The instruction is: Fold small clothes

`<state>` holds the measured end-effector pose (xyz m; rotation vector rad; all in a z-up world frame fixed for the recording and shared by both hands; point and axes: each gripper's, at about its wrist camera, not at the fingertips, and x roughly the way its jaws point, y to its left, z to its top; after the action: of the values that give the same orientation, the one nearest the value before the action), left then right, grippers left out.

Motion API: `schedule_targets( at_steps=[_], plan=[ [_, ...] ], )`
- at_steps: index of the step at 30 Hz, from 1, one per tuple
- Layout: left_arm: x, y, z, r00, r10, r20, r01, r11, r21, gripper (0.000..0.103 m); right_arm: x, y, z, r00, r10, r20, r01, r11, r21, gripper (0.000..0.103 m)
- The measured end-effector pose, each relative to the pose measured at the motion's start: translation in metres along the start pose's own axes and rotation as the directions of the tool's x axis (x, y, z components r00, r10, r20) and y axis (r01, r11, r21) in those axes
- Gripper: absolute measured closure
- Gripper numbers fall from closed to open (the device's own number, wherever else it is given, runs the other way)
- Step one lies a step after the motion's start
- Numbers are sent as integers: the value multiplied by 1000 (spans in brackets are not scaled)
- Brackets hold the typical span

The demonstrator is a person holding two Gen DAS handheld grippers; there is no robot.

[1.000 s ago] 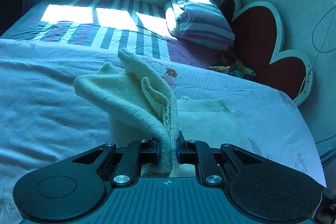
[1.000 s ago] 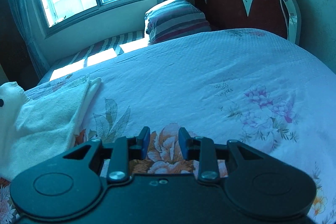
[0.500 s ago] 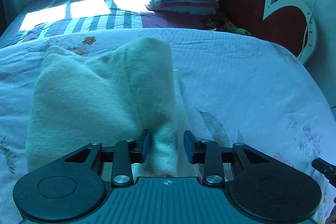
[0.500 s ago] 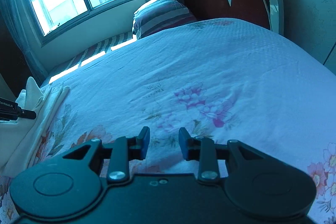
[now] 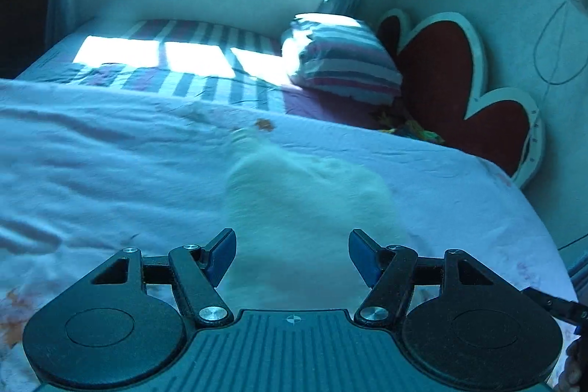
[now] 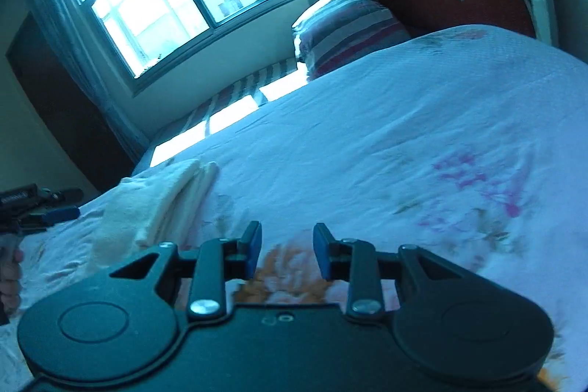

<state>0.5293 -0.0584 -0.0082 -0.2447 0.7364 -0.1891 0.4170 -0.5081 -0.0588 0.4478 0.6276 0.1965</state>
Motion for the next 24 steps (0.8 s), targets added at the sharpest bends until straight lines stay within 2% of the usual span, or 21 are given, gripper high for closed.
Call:
schedule_targets(
  at_steps=[2, 6, 8, 13, 16, 18, 22, 24],
  plan=[
    [-5, 40, -16, 998, 54, -10, -54, 998, -22, 36, 22, 32, -2, 992, 121, -26, -121, 993, 9, 68],
    [-10, 83, -39, 996, 88, -20, -89, 995, -54, 36, 66, 85, -5, 972, 220, -82, -223, 974, -33, 65],
    [-9, 92, -45, 997, 74, -27, -75, 996, -57, 36, 89, 101, -6, 968, 223, -110, -230, 972, -55, 65],
    [-7, 106, -59, 998, 47, -45, -51, 995, -83, 36, 131, 108, -6, 964, 202, -171, -208, 978, -19, 64],
    [-6, 113, -64, 998, 42, -54, -47, 995, -92, 36, 147, 110, -7, 969, 141, -204, -150, 988, -27, 65],
    [-6, 118, -67, 998, 38, -56, -43, 994, -102, 36, 149, 111, -8, 966, 160, -203, -164, 986, -5, 61],
    [-6, 122, -67, 998, 35, -54, -41, 994, -103, 36, 158, 116, -11, 935, 261, -240, -260, 965, 38, 63],
    [-5, 122, -67, 998, 38, -58, -44, 994, -104, 36, 160, 120, -11, 955, 211, -209, -217, 976, -3, 70]
  ],
)
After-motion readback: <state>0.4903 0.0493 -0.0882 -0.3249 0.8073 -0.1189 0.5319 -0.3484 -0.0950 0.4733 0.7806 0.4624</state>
